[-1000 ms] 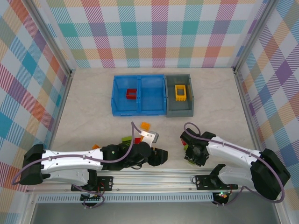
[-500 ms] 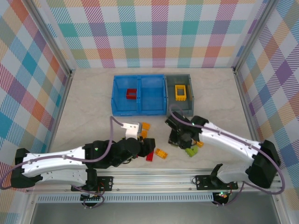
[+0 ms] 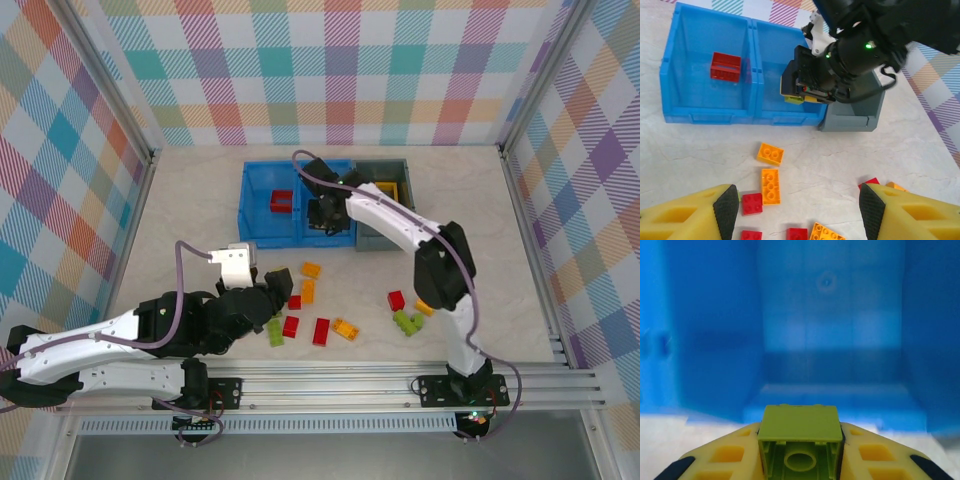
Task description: Sort the legos into containers by color
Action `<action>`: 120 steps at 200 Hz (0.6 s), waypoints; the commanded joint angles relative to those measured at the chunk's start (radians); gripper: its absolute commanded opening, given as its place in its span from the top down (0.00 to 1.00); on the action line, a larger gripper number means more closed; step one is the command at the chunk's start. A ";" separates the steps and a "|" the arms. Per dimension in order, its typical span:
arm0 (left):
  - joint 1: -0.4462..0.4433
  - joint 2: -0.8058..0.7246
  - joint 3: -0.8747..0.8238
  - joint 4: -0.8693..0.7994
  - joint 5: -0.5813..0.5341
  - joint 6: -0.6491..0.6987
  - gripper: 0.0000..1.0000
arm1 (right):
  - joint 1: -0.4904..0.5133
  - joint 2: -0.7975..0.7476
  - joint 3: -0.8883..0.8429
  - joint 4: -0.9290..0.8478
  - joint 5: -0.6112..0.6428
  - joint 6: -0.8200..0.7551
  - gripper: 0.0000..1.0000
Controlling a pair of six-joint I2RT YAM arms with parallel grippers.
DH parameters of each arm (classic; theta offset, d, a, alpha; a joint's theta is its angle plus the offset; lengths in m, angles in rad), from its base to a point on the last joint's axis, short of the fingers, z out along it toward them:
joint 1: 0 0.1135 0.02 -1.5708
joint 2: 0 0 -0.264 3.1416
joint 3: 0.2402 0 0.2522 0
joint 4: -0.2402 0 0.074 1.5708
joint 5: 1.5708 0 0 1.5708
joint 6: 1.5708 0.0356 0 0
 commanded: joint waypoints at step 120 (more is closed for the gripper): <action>0.104 0.002 -0.111 -0.231 0.161 -0.278 0.34 | -0.013 0.029 0.164 -0.077 0.010 -0.104 0.44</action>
